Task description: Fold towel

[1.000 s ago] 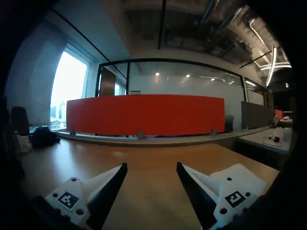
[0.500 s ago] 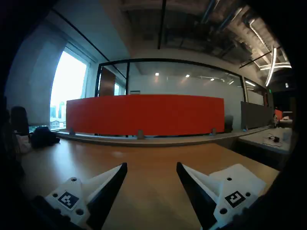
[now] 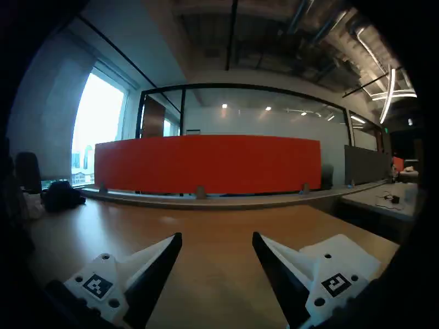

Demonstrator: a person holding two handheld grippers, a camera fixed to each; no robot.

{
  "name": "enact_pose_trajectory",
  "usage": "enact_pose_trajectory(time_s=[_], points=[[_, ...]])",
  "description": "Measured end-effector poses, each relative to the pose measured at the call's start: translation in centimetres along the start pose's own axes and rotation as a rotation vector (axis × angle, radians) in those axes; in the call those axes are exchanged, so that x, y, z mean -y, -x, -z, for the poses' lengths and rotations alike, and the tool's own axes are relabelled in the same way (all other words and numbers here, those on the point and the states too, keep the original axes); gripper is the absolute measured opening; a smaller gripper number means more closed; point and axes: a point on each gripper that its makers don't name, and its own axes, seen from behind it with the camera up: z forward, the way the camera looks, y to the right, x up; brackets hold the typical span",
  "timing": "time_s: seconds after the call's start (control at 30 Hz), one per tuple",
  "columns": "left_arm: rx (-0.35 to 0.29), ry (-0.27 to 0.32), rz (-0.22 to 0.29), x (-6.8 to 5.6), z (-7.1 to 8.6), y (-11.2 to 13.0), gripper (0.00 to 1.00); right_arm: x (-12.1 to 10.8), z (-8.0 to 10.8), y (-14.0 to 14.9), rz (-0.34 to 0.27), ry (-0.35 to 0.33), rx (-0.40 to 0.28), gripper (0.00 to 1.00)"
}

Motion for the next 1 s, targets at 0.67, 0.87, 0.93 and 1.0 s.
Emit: enact_pose_trajectory(time_s=[0.67,0.87,0.93,1.0], points=[[0.001,0.000,0.000,0.00,0.02,-0.25,0.94,0.06,0.06,0.02,0.000,0.000,0.000,0.99],[0.001,0.000,0.000,0.07,0.09,-0.34,0.94,0.07,0.09,-0.02,0.000,0.000,0.000,0.99],[0.001,0.000,0.000,0.10,0.11,-0.39,0.94,0.05,0.10,-0.01,0.000,0.000,0.000,0.99],[0.002,0.000,0.000,0.14,0.13,-0.44,0.94,0.05,0.09,0.00,0.000,0.000,0.000,0.99]])
